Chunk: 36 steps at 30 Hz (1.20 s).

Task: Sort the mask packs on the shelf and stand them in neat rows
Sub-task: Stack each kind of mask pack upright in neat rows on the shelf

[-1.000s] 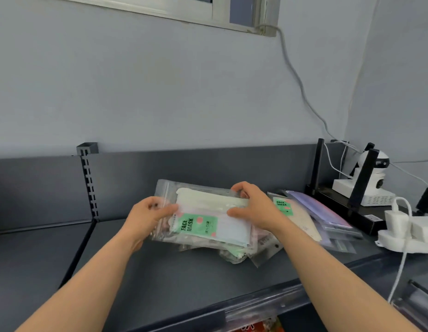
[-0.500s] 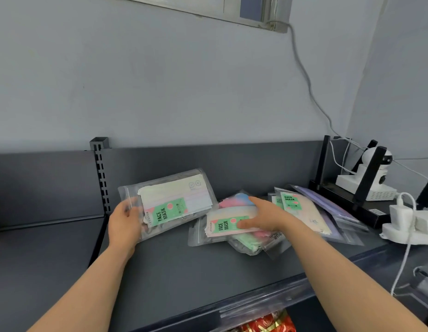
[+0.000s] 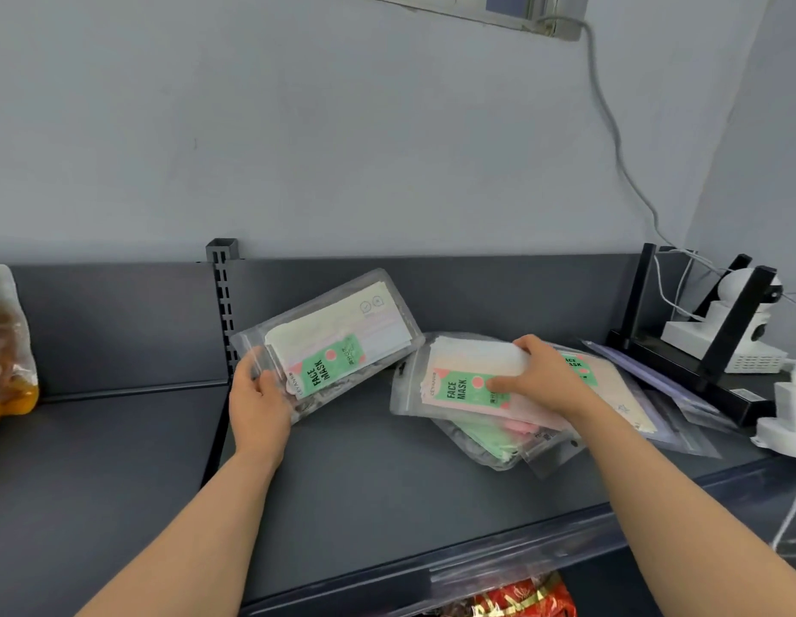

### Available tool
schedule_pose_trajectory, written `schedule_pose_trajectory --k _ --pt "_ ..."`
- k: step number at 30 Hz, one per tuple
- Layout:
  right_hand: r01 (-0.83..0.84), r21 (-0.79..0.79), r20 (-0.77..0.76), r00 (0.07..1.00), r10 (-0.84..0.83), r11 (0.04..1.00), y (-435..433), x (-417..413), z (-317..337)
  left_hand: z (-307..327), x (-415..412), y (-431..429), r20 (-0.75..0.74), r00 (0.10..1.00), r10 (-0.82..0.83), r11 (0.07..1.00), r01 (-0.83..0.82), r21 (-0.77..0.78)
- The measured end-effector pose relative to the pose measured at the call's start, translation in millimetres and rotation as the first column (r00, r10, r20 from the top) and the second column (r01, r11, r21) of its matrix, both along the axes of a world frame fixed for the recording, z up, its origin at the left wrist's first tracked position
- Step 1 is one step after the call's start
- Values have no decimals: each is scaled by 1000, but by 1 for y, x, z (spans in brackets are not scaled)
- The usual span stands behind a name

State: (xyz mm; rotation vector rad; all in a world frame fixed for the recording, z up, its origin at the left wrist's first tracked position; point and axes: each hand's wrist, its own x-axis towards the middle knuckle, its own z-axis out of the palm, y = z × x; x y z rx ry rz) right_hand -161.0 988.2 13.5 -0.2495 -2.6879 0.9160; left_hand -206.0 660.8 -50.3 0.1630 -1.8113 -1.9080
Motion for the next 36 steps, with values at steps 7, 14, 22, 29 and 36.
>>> schedule_pose_trajectory --k 7,14,22,29,36 --pt "81 -124 -182 978 -103 989 9 5 11 -2 -1 0 30 999 25 999 -24 -27" --pt "152 -253 -312 922 -230 955 7 3 17 -2 2 -3 43 988 147 988 -145 -52" --pt "-75 73 -183 979 87 995 -33 -7 14 7 6 6 -6 979 -205 979 205 -6" --pt "-257 231 -189 934 303 938 -78 -24 -6 10 10 5 57 965 -258 963 261 -62" --pt "41 350 214 969 -123 936 -6 -17 0 11 8 -3 -20 999 -44 998 43 -56"
